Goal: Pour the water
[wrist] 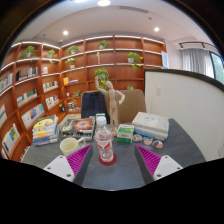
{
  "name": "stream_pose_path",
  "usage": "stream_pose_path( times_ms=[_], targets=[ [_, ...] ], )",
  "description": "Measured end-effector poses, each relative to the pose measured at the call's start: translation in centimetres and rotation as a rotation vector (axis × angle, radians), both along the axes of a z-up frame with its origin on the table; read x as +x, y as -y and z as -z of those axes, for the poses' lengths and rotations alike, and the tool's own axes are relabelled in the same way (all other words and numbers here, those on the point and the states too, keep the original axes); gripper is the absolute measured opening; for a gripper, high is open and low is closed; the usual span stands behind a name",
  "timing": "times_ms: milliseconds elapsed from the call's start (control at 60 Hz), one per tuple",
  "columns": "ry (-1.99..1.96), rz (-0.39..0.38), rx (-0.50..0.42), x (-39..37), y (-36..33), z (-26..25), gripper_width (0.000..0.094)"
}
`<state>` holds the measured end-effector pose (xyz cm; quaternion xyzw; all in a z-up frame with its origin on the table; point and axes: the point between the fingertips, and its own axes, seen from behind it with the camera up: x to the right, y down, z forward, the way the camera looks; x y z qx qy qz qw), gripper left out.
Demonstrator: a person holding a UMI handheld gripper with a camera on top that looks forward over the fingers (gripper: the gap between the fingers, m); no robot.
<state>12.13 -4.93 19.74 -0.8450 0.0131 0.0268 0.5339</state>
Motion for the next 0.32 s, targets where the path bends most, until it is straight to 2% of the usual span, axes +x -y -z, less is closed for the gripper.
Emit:
stream_pose_path(
  times_ms=[317],
  targets=[
    [-0.028, -0.021, -0.009, 2.8, 0.8, -1.7, 0.0886]
  ],
)
